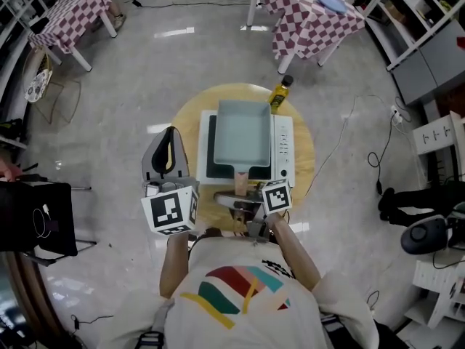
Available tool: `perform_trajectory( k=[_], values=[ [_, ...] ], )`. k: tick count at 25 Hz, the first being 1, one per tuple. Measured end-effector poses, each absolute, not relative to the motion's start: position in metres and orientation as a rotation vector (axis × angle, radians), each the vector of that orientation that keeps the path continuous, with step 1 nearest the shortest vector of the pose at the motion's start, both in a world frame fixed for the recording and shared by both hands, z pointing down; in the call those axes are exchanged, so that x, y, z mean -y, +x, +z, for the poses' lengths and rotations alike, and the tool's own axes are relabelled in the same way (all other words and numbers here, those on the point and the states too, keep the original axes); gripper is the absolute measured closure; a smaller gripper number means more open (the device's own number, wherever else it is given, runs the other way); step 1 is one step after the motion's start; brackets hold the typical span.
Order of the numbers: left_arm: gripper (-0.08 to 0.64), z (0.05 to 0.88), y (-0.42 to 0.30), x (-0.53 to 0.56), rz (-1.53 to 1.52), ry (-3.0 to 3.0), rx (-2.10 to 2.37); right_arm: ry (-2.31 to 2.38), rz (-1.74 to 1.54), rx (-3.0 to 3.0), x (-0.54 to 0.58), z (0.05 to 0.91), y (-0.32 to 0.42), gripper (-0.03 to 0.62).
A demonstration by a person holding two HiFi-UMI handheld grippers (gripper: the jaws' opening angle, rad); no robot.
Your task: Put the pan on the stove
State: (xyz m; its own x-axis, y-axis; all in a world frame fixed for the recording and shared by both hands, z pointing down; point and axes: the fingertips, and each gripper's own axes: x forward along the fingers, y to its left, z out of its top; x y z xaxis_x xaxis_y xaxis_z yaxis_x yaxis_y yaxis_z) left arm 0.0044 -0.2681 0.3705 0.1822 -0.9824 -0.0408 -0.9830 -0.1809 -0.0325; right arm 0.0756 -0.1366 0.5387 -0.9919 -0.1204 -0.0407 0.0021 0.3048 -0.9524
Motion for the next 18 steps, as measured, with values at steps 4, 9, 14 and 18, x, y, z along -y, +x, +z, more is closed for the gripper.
perform_trajectory(
  k=[4, 9, 14, 18],
  values=[
    [0.554, 0.374, 0.004, 0.268, -0.009, -2.382, -1.98, -0.116, -1.815, -2.466, 0.133, 0.551, 0.077, 0.581],
    [0.554, 0.375, 0.002, 0.267, -0.02, -2.37, -1.988, -0.122, -1.819, -2.455, 0.131, 0.56, 0.078, 0.581],
    [0.554, 0.375, -0.006, 0.263, -0.027, -2.35, -2.005, -0.117, -1.802, -2.439, 0.133, 0.563, 0.077, 0.581],
    [0.554, 0.375, -0.007, 0.261, -0.032, -2.346, -2.006, -0.105, -1.791, -2.438, 0.133, 0.564, 0.077, 0.581]
  ],
)
